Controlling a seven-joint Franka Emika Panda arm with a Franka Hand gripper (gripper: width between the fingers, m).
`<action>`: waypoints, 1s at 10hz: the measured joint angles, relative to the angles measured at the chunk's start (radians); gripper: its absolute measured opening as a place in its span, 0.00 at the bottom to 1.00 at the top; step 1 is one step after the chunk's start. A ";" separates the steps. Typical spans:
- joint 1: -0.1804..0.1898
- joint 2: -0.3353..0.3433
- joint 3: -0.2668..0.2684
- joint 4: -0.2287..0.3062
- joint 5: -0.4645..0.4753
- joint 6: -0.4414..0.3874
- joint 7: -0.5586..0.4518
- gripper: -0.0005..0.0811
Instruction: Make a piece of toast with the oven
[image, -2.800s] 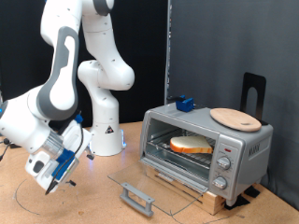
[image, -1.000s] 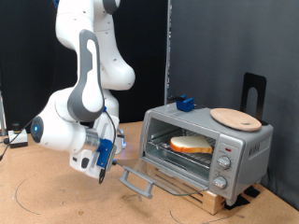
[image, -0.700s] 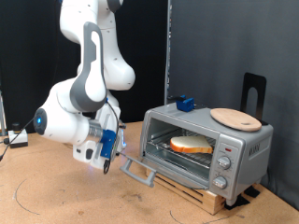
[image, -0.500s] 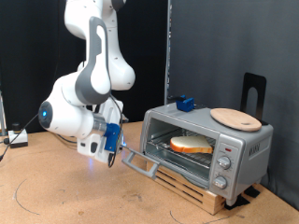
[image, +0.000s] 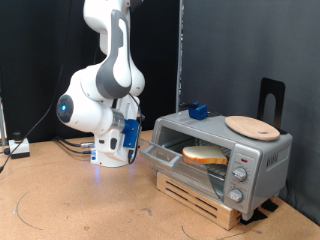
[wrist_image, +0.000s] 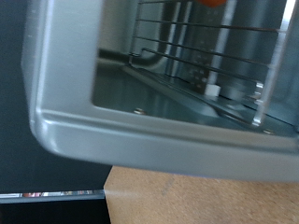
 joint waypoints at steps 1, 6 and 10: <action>0.009 -0.037 0.006 -0.023 0.023 -0.018 -0.001 1.00; 0.050 -0.201 0.030 -0.110 0.118 -0.061 0.019 1.00; 0.001 -0.188 0.018 -0.093 0.131 0.047 0.096 1.00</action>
